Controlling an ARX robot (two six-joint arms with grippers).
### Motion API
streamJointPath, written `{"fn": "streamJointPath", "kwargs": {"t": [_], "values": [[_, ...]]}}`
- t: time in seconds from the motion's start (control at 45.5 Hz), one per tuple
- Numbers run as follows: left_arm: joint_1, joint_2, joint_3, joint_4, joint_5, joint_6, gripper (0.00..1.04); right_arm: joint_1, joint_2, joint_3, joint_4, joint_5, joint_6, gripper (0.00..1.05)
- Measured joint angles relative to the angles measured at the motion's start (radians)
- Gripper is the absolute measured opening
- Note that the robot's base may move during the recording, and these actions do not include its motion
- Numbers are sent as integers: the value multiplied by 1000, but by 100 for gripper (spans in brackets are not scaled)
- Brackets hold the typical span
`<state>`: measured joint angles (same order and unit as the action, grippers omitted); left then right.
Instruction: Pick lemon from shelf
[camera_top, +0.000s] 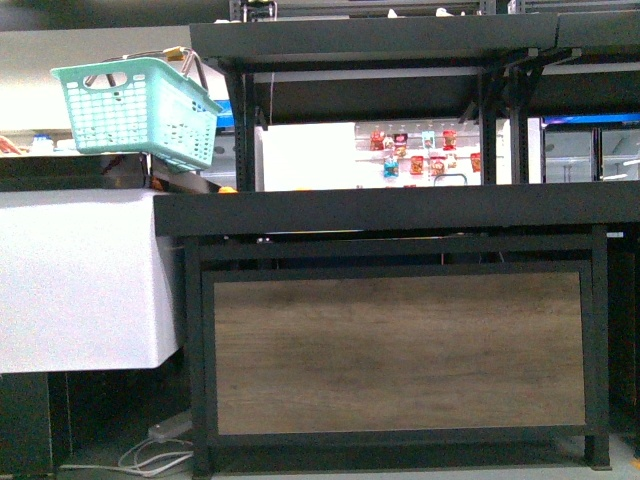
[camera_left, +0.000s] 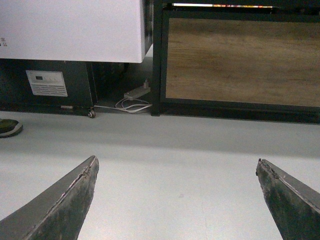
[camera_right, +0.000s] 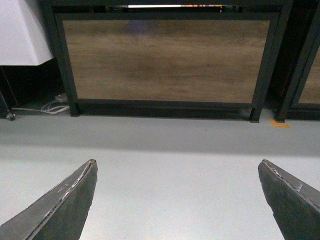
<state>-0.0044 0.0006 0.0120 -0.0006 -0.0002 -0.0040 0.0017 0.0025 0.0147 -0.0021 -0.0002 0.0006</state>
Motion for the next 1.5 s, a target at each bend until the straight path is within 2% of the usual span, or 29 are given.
{"fn": "streamJointPath", "kwargs": {"t": [1.496], "values": [[0,0,0,0,0,0,97,0,0,0,0,0,0,97]]}}
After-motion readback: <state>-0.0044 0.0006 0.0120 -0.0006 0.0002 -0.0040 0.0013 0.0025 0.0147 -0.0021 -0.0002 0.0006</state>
